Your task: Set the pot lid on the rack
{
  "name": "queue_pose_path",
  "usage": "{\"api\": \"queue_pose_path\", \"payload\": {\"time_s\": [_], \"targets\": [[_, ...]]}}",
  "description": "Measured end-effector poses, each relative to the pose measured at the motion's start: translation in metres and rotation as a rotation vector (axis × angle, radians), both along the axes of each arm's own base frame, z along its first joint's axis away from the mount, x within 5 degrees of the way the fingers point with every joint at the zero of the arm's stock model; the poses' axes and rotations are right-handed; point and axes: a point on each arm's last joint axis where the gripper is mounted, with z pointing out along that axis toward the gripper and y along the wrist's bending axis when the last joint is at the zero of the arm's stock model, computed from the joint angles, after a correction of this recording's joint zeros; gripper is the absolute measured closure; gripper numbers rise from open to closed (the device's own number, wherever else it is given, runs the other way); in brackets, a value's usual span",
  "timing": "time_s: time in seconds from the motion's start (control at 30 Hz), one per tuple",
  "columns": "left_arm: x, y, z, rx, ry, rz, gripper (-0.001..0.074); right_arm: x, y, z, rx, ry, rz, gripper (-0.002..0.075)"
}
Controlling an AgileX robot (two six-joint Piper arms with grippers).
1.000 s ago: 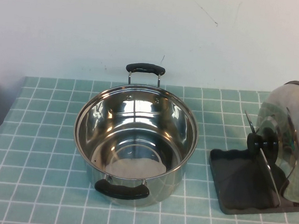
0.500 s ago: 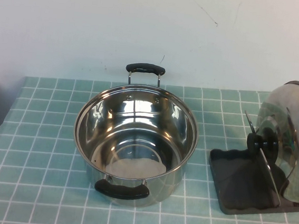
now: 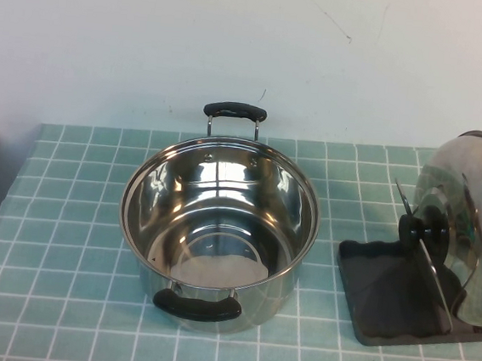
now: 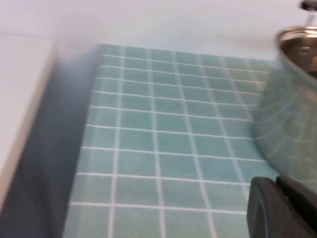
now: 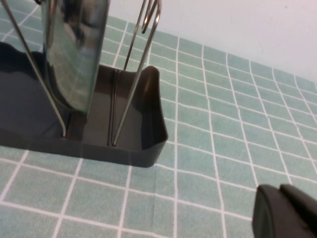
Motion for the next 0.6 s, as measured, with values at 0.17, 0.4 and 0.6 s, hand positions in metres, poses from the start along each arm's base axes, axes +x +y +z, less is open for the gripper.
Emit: {"api": "queue_pose_path", "payload": {"time_s": [0.17, 0.4, 0.6], "targets": [[0.003, 0.001, -0.014, 0.020, -0.022, 0.049, 0.0737, 0.000, 0.000, 0.000, 0.000, 0.002, 0.000, 0.0727], [0.002, 0.001, -0.017, 0.049, 0.001, 0.042, 0.0737, 0.000, 0.000, 0.000, 0.001, 0.002, 0.000, 0.0727], [0.002, 0.002, -0.017, 0.129, -0.001, 0.037, 0.0737, 0.000, 0.000, 0.000, 0.001, 0.002, 0.000, 0.0727]]}}
